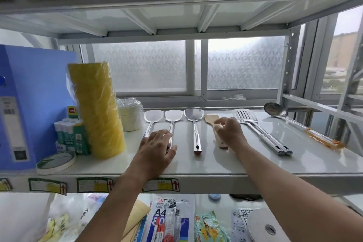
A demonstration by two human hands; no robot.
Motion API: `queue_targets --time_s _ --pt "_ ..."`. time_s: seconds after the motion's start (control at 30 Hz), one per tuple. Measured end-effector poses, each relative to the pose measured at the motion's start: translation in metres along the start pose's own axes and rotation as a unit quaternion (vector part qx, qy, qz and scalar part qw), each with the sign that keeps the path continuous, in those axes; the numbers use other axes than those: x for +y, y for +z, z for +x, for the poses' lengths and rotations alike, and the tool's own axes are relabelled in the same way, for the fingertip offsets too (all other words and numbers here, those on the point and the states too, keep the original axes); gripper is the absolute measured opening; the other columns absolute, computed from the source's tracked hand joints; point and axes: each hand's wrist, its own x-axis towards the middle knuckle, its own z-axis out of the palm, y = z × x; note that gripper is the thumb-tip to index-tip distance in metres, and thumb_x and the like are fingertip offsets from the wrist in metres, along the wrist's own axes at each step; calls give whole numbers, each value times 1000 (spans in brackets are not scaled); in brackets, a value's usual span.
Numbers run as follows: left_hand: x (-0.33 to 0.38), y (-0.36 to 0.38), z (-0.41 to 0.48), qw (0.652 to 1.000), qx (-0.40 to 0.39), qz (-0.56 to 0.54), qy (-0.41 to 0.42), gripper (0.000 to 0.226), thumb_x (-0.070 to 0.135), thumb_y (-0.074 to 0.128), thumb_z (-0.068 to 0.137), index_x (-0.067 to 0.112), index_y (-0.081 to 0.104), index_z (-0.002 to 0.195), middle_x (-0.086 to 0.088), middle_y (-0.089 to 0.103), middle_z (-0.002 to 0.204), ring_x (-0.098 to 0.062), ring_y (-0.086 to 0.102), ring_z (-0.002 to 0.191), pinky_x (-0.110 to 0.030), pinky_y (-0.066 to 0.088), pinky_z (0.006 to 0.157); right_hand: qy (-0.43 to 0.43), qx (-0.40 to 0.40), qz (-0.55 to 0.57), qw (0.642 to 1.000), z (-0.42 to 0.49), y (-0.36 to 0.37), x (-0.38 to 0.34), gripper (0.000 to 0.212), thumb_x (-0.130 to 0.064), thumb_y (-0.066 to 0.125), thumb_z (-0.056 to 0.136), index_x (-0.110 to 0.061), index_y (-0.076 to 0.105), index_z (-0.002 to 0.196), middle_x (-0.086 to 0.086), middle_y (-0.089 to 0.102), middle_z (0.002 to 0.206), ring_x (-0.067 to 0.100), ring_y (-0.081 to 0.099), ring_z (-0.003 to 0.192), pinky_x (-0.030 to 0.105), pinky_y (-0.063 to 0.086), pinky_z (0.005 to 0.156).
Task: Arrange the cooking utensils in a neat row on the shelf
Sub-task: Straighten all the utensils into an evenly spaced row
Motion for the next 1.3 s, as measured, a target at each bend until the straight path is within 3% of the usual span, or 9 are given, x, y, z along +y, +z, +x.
queue_targets --time_s 0.23,0.4,0.53,0.67,0.8,0.97,1.07,1.17,1.3 --pt "17 -7 0 991 65 0 114 40 37 53 100 26 55 138 10 50 144 -11 37 141 -42 34 112 -40 21 -46 998 -4 -63 21 28 -16 54 81 -23 77 95 8 74 105 28 67 99 34 54 92" --pt "101 2 8 968 119 -61 213 23 32 56 99 29 71 117 12 57 140 -7 32 147 -30 20 119 -9 7 -57 998 -17 -141 71 33 -7 52 90 -18 74 113 11 74 106 23 64 86 26 44 78" --pt "180 27 28 959 62 -104 256 28 35 53 100 26 68 123 8 60 138 -8 45 137 -35 35 112 -41 -44 -83 995 -43 -162 110 38 -14 58 94 -20 66 130 9 67 130 24 64 114 29 44 97" --pt "232 55 58 970 -37 -84 227 46 44 44 103 24 51 144 3 43 157 -17 38 145 -41 33 115 -62 -96 -16 993 -46 -158 117 43 -24 52 100 -20 56 143 3 56 146 21 53 133 32 38 108" --pt "239 75 80 963 -182 -121 157 65 54 39 103 17 32 155 -3 25 167 -19 23 153 -45 23 121 -45 -152 -30 987 -40 -154 117 66 -31 40 83 -20 51 147 4 52 150 21 47 138 38 35 118" --pt "237 86 83 963 -177 -156 132 66 50 46 100 18 32 156 2 25 166 -13 23 153 -35 19 123 -23 -182 -133 974 -20 -145 132 52 -50 33 82 -40 51 130 -4 58 141 29 48 132 51 36 109" --pt "234 92 86 964 -194 -128 126 74 53 37 97 20 22 160 2 16 169 -11 14 155 -37 14 126 -33 -189 -223 956 -35 -146 111 47 -38 29 101 -39 37 147 -8 41 153 23 32 140 50 26 109" --pt "234 93 87 957 -243 -98 121 70 49 28 104 21 3 162 2 -2 171 -10 -4 156 -36 -1 126 -33 -189 -255 948 -35 -145 108 55 -34 28 102 -37 24 157 -7 32 161 20 26 147 49 20 112" --pt "235 90 87 956 -249 -104 116 64 44 24 107 19 3 162 2 -3 171 -8 -6 156 -36 -2 126 -31 -184 -265 946 -33 -141 108 55 -34 27 103 -35 24 158 -5 29 165 17 23 152 45 17 116"
